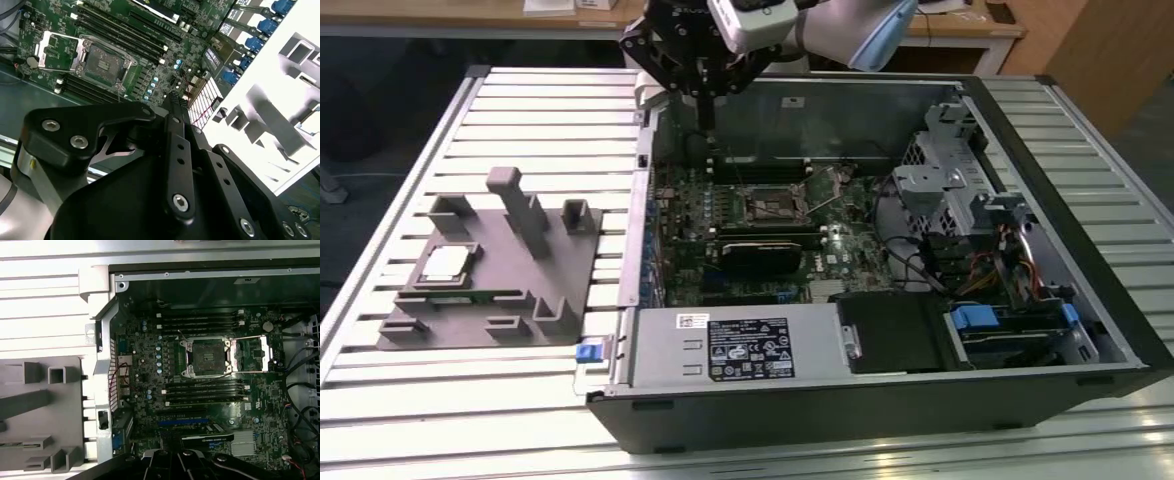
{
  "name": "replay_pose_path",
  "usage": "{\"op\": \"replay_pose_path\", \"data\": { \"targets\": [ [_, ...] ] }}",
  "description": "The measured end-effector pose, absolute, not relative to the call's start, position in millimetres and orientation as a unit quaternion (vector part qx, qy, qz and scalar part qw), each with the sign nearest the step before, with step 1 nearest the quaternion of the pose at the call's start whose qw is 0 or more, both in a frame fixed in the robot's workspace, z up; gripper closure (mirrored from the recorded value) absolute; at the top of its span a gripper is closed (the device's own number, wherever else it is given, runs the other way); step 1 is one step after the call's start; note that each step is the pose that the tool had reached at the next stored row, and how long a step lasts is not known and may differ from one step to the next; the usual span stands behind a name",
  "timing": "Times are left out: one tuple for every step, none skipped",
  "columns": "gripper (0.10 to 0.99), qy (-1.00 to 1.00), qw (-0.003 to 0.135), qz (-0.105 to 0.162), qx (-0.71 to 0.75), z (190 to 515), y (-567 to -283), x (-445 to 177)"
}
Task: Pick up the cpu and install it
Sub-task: 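Reach for the cpu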
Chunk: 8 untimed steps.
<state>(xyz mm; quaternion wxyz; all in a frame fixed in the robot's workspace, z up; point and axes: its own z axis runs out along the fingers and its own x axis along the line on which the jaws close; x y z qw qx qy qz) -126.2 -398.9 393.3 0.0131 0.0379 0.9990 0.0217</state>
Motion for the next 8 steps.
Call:
{"op": "replay_pose_path", "data": {
  "targets": [
    [0.969,0.999,0.013,0.022,0.038,393.3,-398.9,-126.6],
    [0.969,0.999,0.013,0.022,0.038,393.3,-398.9,-126.9],
    [0.969,0.999,0.013,0.022,0.038,393.2,-398.9,-127.1],
    [0.969,0.999,0.013,0.022,0.038,393.2,-398.9,-127.4],
    [0.969,0.999,0.013,0.022,0.038,393.2,-398.9,-127.8],
    [0.969,0.999,0.013,0.022,0.038,393.1,-398.9,-128.2],
    [0.969,0.999,0.013,0.022,0.038,393.1,-398.9,-128.7],
    [0.969,0.999,0.013,0.022,0.038,393.0,-398.9,-129.1]
  ]
}}
